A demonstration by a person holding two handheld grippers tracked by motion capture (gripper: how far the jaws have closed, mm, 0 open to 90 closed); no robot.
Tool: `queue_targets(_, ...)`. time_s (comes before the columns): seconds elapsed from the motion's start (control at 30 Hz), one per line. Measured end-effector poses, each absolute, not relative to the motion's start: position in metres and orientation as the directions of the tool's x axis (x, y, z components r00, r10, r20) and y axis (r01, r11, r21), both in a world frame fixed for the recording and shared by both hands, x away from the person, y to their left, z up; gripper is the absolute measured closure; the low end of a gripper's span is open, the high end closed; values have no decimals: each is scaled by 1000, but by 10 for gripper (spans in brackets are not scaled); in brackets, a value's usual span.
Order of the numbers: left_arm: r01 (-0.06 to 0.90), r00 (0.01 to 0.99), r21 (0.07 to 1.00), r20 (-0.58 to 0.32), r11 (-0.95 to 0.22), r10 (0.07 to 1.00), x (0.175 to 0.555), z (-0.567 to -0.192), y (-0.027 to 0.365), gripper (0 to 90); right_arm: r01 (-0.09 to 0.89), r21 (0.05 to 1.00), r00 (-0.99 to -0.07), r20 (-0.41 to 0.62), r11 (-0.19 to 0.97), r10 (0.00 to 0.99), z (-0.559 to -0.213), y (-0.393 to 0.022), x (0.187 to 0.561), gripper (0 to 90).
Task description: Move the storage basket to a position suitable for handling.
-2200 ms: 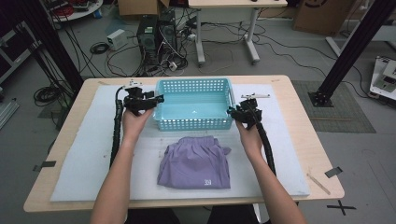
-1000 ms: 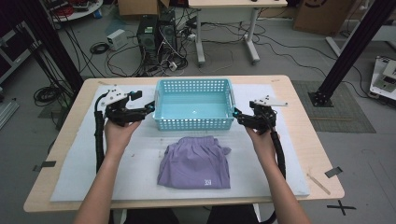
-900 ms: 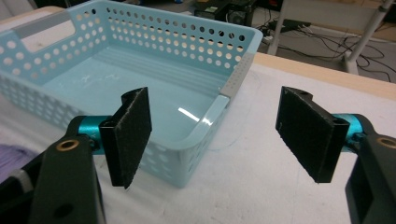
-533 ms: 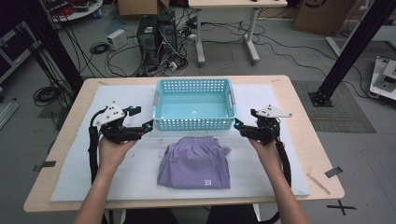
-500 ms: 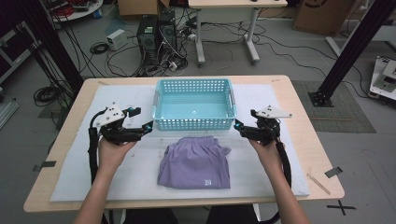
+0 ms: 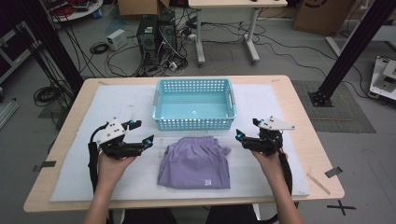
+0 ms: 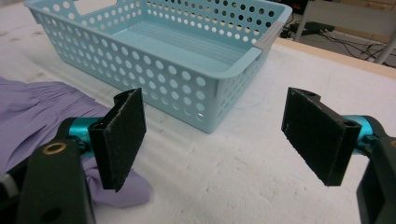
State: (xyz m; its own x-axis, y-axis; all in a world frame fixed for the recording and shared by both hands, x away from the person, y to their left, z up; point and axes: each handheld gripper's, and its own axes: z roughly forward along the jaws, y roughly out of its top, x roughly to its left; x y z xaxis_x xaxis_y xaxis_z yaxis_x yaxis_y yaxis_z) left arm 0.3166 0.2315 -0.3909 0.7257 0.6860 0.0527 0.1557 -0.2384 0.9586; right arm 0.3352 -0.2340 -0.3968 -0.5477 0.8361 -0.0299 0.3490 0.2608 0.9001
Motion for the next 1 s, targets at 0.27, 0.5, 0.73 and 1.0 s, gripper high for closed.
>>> queue_targets(0.27, 178, 730, 965, 1, -192, 684, 302, -404, 235, 242, 353, 906, -562, 6, 233, 827, -408, -241, 321, 216)
queue_targets(0.5, 215, 736, 957, -26, -197, 677, 298, -412, 236, 242, 353, 908, -576, 21, 225, 817, -414, -246, 309, 214)
queue_targets(0.73, 219, 734, 958, -36, -186, 678, 294, -417, 239, 241, 359, 902, -580, 16, 238, 814, -422, -250, 298, 214)
queue_targets(1.0, 229, 733, 955, -41, -189, 679, 296, -421, 238, 241, 368, 900, -573, 22, 233, 819, -425, -255, 296, 214)
